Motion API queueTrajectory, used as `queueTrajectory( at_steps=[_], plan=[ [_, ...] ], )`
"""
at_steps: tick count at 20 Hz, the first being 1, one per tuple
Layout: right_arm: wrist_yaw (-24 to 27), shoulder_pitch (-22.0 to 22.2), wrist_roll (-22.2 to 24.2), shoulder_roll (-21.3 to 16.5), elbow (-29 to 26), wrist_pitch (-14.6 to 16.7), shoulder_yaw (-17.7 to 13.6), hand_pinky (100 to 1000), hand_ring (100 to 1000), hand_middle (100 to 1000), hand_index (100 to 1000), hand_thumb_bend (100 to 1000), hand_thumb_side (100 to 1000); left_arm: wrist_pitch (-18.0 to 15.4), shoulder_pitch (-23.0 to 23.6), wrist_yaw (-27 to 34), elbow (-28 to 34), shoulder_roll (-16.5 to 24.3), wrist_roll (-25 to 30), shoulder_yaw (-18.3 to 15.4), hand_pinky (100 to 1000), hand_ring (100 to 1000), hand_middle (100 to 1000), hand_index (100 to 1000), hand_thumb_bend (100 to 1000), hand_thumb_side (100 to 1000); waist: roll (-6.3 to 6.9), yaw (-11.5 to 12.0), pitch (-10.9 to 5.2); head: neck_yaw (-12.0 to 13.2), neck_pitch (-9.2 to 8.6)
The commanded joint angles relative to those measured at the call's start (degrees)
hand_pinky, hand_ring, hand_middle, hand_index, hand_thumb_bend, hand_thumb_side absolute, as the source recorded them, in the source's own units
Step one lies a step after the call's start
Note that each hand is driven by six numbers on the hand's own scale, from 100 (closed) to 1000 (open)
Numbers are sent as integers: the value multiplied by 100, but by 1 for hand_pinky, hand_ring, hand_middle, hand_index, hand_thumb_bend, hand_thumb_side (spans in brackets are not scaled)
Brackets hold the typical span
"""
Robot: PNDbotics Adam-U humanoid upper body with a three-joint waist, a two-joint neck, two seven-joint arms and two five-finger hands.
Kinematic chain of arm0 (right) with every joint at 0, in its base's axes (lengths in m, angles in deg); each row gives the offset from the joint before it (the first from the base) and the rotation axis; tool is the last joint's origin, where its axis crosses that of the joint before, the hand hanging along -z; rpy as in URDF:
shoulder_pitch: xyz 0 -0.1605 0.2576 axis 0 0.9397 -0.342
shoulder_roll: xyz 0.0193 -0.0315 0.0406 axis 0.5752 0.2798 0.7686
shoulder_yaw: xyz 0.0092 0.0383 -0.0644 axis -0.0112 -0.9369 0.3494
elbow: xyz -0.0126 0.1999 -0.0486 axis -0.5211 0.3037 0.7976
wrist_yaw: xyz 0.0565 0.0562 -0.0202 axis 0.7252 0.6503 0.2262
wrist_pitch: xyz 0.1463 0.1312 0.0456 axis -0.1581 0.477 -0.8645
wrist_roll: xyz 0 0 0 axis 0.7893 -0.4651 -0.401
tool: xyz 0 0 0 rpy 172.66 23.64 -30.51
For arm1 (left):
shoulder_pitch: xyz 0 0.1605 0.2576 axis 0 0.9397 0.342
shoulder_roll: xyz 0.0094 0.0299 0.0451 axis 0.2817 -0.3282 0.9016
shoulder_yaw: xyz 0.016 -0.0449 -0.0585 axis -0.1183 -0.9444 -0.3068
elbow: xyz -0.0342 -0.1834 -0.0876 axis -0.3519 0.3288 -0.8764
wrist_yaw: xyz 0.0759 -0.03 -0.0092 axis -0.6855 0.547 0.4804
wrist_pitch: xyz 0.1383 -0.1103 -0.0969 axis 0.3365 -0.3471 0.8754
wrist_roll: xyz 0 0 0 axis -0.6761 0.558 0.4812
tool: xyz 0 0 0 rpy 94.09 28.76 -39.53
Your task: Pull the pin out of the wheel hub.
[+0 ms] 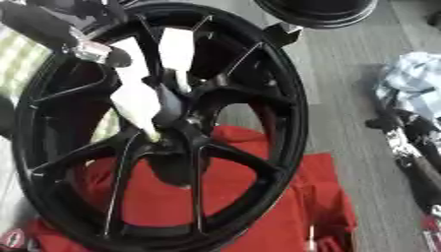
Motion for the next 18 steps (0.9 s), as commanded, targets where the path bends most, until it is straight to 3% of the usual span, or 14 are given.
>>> queueTrajectory(
  at_steps=[1,15,18],
  plan=[
    [-66,-12,-28,-43,-99,-38,1,980,761,609,746,100,580,8,-109,-119,-135,9,132,-36,834,858,804,900,609,825,5,-14,-73,29,24],
    [-103,-55,-79,1,-99,-143,15,980,762,607,745,100,596,-11,-160,-209,-366,-226,293,193,782,796,724,831,576,860,43,-19,-27,111,50],
    [-104,-58,-86,8,-99,-149,13,981,763,607,746,100,598,15,-162,-260,-401,-248,293,187,745,729,628,774,441,811,46,-27,-21,118,58]
  ],
)
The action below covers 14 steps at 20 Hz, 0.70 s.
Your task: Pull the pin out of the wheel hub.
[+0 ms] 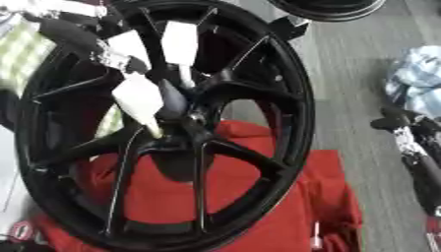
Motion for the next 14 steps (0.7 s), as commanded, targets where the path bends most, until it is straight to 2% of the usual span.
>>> queueTrajectory(
  at_steps=[1,2,3,4,6,7,8,9,10,14],
  plan=[
    [-27,-6,-14,-41,-99,-16,-17,981,763,607,746,100,598,142,-146,-56,14,56,119,-64,742,724,621,769,430,808,5,-8,-80,21,14],
    [-30,-5,-17,-36,-99,-20,-17,981,763,607,746,100,601,177,-150,-55,30,63,119,-78,704,682,580,738,319,746,4,-6,-78,24,18],
    [-34,-3,-23,-30,-99,-26,-18,981,764,607,746,100,601,233,-154,-56,63,76,119,-95,699,676,574,734,305,739,4,-3,-77,29,24],
    [-38,-1,-30,-24,-99,-34,-20,981,764,607,746,100,604,295,-157,-49,108,94,119,-112,672,642,523,691,223,687,6,3,-77,32,26],
    [-44,-1,-48,-17,-99,-51,-22,981,765,607,747,100,606,431,-159,11,214,134,119,-143,641,612,483,652,100,615,9,13,-79,30,29],
    [-48,-1,-53,-17,-99,-58,-20,981,766,608,747,100,607,492,-162,67,274,154,119,-156,634,608,473,641,100,588,9,17,-82,27,33],
    [-51,0,-56,-16,-99,-64,-18,981,766,608,747,100,606,554,-166,120,328,173,119,-163,619,595,454,621,100,520,9,19,-86,30,33],
    [-54,1,-62,-16,-99,-67,-19,981,766,608,748,100,605,609,-169,163,374,190,119,-164,614,592,449,616,100,504,9,20,-90,33,32],
    [-56,4,-71,-16,-99,-69,-21,981,766,608,747,100,604,657,-173,197,416,203,119,-165,604,581,417,581,100,441,9,20,-95,36,32],
    [-65,34,-98,-5,-99,-88,-25,981,768,609,748,100,609,807,-193,333,576,257,119,-253,598,544,340,501,100,462,4,10,-122,48,22]
  ],
)
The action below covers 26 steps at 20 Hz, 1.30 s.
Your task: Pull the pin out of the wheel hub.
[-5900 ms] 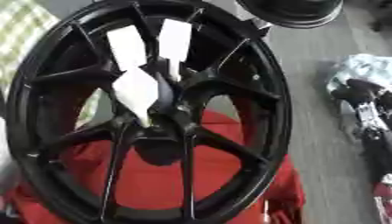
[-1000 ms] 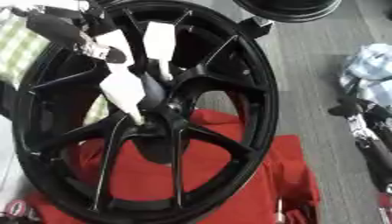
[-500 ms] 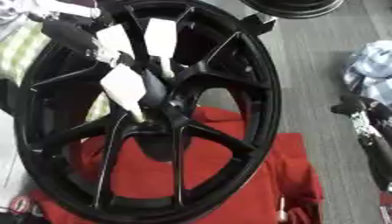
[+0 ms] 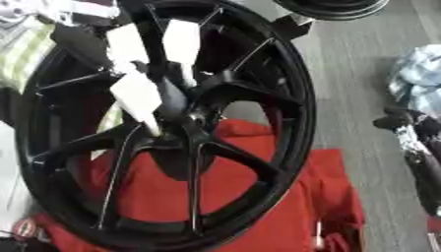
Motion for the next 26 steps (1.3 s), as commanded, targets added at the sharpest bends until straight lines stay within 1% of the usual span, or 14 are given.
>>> queueTrajectory(
  at_steps=[1,5,8,11,13,15,17,18,21,22,23,26],
  plan=[
    [-33,35,-30,-46,-99,-19,-27,981,768,609,748,100,609,533,-179,101,198,236,396,-217,598,540,333,495,100,464,-3,-1,-137,19,-5],
    [-39,62,-54,-54,-99,-6,-33,981,768,608,748,100,602,620,-223,254,406,377,396,-487,601,521,302,466,100,464,0,23,-171,21,9],
    [-36,80,-59,-69,-99,13,-42,981,768,608,748,100,595,683,-220,408,529,538,396,-739,599,516,291,459,100,443,0,46,-191,6,10],
    [-37,101,-73,-73,-99,44,-62,980,768,607,748,100,586,706,-145,630,619,796,395,-1167,585,512,288,461,100,427,-8,81,-205,-27,8],
    [-39,117,-84,-81,-99,84,-89,980,767,607,747,100,577,724,13,775,616,1069,306,-1588,578,510,289,466,100,428,-13,119,-208,-68,16],
    [-48,133,-110,-93,-99,138,-131,980,768,607,747,100,565,744,316,969,568,1423,93,-2037,579,509,290,472,100,431,-15,160,-205,-120,30],
    [-53,146,-135,-100,-99,194,-167,980,767,607,747,100,560,770,751,1199,463,1807,-186,-2484,573,508,291,476,100,437,-22,195,-202,-169,44],
    [-52,149,-141,-105,-99,213,-176,980,768,607,747,100,557,771,947,1317,429,1955,-318,-2646,571,509,295,481,100,444,-23,199,-200,-176,51],
    [-24,131,-156,-114,-99,263,-201,980,768,607,747,100,552,821,1732,1667,203,2386,-744,-3169,565,507,293,483,100,468,-55,235,-193,-208,59],
    [-14,127,-153,-113,-99,272,-202,980,767,606,747,100,546,821,1966,1796,159,2484,-870,-3308,563,506,293,483,100,302,-68,239,-192,-215,56],
    [-5,124,-153,-106,-99,284,-206,979,767,606,747,100,549,824,2220,1915,135,2573,-993,-3434,565,507,294,484,100,480,-86,252,-189,-225,50],
    [6,134,-165,-73,-99,314,-221,979,767,606,747,100,547,802,3000,2204,169,2771,-1342,-3773,566,510,299,490,100,488,-147,279,-183,-243,22]
  ],
)
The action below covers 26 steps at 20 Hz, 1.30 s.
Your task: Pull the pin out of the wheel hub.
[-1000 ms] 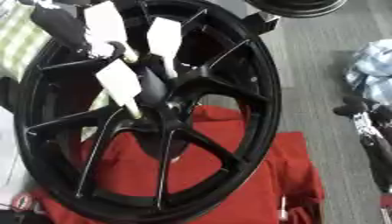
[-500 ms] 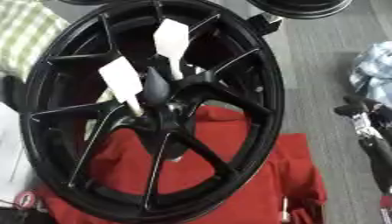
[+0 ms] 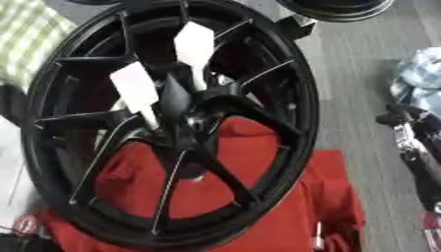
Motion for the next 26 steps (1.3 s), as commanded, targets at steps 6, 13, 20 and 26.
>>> queueTrajectory(
  at_steps=[6,13,20,26],
  plan=[
    [37,-36,-40,-6,-99,82,-69,978,767,605,746,100,545,50,1369,329,243,358,-745,-710,601,554,396,586,100,526,-89,60,-109,-18,-127],
    [57,-41,-68,70,-99,98,-70,978,765,604,745,100,546,-30,2062,73,192,3,-1356,-906,796,872,862,949,329,914,-167,35,-87,-11,-241],
    [57,-26,-87,94,-99,94,-71,977,765,604,745,100,547,-31,2120,165,258,-65,-1624,-903,773,855,841,924,241,903,-175,1,-101,15,-300],
    [69,-17,-84,82,-99,91,-71,976,764,604,745,100,544,-226,1984,561,590,-156,-1950,-979,671,778,747,856,100,883,-173,-4,-120,22,-307]
  ],
)
